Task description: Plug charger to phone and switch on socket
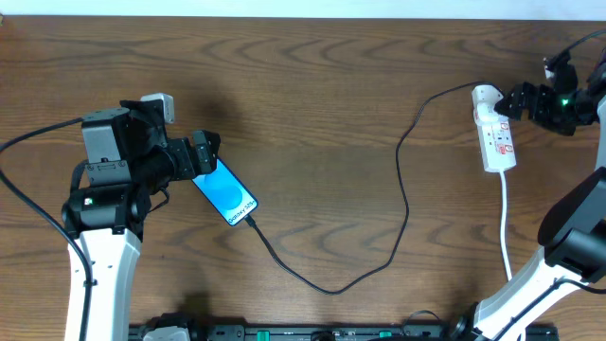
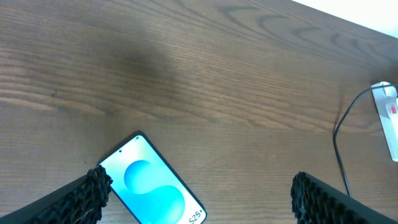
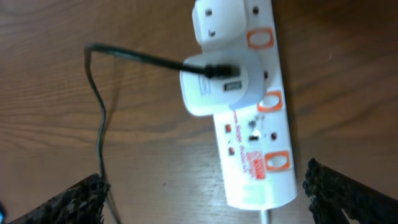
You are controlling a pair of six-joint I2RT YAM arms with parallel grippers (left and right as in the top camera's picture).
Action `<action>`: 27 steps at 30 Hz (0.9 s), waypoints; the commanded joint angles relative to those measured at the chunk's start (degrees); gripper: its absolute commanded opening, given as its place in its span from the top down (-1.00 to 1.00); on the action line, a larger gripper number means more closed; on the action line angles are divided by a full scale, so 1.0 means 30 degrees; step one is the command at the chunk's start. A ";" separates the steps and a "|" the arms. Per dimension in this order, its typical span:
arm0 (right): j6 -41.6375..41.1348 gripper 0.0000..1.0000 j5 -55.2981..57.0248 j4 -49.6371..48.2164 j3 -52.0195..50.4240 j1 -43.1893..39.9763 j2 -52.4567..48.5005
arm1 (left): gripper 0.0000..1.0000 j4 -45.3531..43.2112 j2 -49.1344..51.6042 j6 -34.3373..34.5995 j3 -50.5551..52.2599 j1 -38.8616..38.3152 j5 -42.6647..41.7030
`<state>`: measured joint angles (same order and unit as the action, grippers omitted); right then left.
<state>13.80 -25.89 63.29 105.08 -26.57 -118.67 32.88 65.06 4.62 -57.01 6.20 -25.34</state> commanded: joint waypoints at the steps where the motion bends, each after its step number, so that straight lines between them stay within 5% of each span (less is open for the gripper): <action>1: 0.0925 -0.99 0.0109 -0.0437 0.0437 0.0160 -0.0437 | -0.89 -0.0058 0.0015 -0.0189 -0.0087 -0.0058 -0.0029; 27: 0.0984 -0.99 -0.0583 -0.2062 0.0408 0.0896 -0.2718 | -0.89 -0.0036 0.0015 -0.0182 -0.0080 -0.0058 -0.0015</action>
<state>15.90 -26.13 57.28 105.30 -24.51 -126.37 32.86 65.06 4.62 -57.01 6.20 -25.34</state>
